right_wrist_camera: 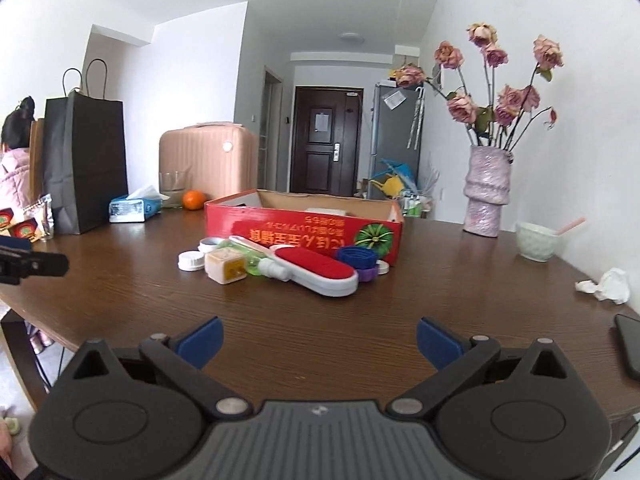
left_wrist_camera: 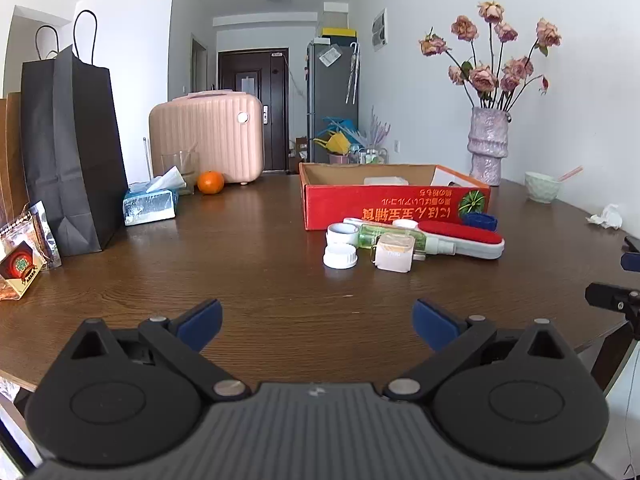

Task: Organize rigid objects
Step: 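Withdraw the right gripper from the box back toward the table items, then grasp the white plug adapter with the right gripper while the left grasps the white cap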

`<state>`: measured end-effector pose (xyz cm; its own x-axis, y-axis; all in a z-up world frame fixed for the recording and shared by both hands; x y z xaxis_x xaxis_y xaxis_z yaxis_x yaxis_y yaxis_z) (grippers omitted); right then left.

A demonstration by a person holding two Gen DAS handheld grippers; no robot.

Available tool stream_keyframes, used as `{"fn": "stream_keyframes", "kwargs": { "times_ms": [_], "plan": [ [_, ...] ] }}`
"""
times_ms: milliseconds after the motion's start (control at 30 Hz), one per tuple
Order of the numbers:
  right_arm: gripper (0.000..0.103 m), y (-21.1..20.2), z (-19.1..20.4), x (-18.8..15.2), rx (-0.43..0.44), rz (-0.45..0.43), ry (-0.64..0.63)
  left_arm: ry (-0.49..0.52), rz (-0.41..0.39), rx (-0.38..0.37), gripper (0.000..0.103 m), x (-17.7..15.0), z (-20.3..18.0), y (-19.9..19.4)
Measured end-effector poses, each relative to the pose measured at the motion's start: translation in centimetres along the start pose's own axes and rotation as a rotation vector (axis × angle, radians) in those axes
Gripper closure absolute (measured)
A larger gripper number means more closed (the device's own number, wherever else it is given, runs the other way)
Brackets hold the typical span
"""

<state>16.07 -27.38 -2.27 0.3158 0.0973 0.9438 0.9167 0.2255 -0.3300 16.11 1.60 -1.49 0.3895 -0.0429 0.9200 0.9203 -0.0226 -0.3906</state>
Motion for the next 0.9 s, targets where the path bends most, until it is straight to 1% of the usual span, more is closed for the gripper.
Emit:
{"fn": "stream_keyframes", "kwargs": {
  "times_ms": [100, 167, 233, 333, 467, 533, 633, 667, 733, 767, 800, 833, 900],
  "plan": [
    [0.003, 1.1, -0.4, 0.2, -0.003, 0.021, 0.059, 0.007, 0.015, 0.009, 0.000, 0.0, 0.0, 1.1],
    [0.007, 2.0, -0.9, 0.2, 0.007, 0.040, 0.100, -0.006, 0.038, 0.007, 0.000, 0.1, 0.2, 2.2],
    [0.009, 3.1, -1.1, 0.3, 0.023, 0.055, 0.107, -0.019, 0.058, 0.002, 0.000, 0.1, 0.4, 3.3],
    [0.014, 4.7, -0.5, 0.7, 0.063, 0.077, 0.089, -0.032, 0.084, -0.003, 0.000, 0.4, 0.7, 5.0],
    [0.019, 7.7, 1.0, 2.2, 0.128, 0.094, 0.050, -0.047, 0.109, -0.015, 0.000, 1.1, 1.2, 7.2],
    [0.020, 9.8, 2.1, 3.3, 0.155, 0.104, 0.011, -0.047, 0.114, -0.011, 0.000, 1.6, 1.4, 8.1],
    [0.024, 13.3, 4.0, 5.0, 0.213, 0.104, -0.049, -0.035, 0.119, 0.017, 0.000, 2.3, 1.9, 9.4],
    [0.027, 14.7, 4.6, 5.5, 0.234, 0.109, -0.062, -0.033, 0.119, 0.020, 0.000, 2.5, 2.1, 9.7],
    [0.029, 17.2, 5.6, 6.4, 0.273, 0.128, -0.059, -0.033, 0.122, 0.024, 0.000, 2.7, 2.5, 10.2],
    [0.032, 18.3, 6.1, 6.8, 0.290, 0.135, -0.056, -0.035, 0.127, 0.023, 0.001, 2.7, 2.8, 10.5],
    [0.033, 19.3, 6.6, 7.1, 0.303, 0.135, -0.059, -0.039, 0.134, 0.020, 0.002, 2.7, 3.0, 10.8],
    [0.036, 20.2, 7.0, 7.2, 0.306, 0.140, -0.066, -0.045, 0.145, 0.017, 0.004, 2.8, 3.2, 11.2],
    [0.038, 21.8, 7.7, 7.1, 0.295, 0.164, -0.062, -0.059, 0.164, 0.012, 0.007, 2.9, 3.6, 12.1]
  ]
}}
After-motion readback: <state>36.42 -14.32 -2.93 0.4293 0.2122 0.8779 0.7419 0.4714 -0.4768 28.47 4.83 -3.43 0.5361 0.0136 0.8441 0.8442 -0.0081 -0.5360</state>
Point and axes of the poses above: each gripper's, at about its wrist camera, not at the fingertips, and y roughly the way its jaws point, z to its left, x to its top, the point moved 2 cm from there along y, roughly the way its jaws point, and after that the axes turned 1 degree about x, right-handed, at the moved point
